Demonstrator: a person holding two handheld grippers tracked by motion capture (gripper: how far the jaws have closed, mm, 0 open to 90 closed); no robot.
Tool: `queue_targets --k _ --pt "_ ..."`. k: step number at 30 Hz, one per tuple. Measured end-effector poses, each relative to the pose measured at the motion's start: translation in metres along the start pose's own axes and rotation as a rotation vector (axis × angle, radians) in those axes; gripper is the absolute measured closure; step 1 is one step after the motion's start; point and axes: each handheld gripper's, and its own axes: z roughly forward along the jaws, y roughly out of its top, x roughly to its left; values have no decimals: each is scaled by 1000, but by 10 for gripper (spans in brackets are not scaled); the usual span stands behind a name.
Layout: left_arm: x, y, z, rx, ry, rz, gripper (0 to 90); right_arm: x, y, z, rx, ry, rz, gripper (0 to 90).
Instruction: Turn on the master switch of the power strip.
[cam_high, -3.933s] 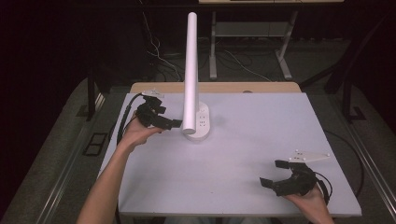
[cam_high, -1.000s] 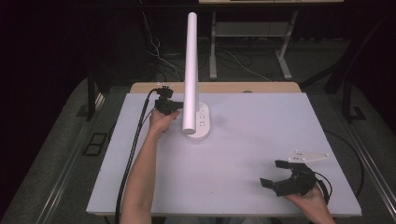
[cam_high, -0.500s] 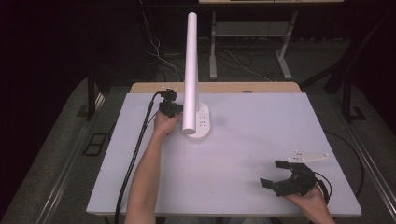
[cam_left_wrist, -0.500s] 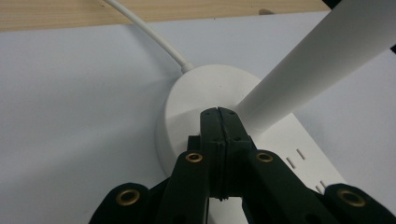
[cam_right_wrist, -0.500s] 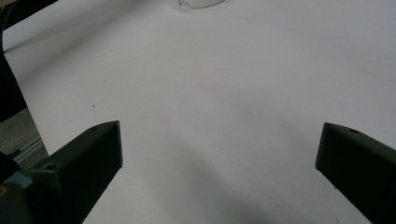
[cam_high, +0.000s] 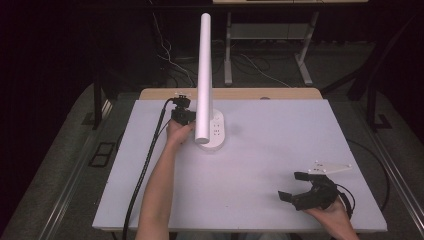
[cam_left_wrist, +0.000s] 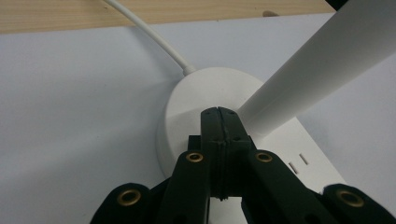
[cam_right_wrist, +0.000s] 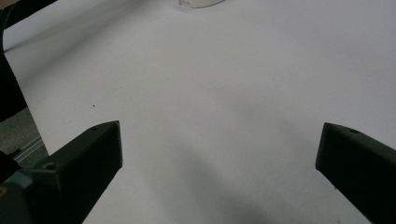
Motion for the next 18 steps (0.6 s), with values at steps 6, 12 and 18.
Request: queue_targets --k 6,12,18 --pt "-6 1 2 24 36 51 900 0 0 0 0 1 -6 1" --pt "-10 4 4 60 64 46 900 2 0 -2 -5 2 -8 1" --pt "-10 3 4 48 61 33 900 2 0 -3 -8 5 -6 1"
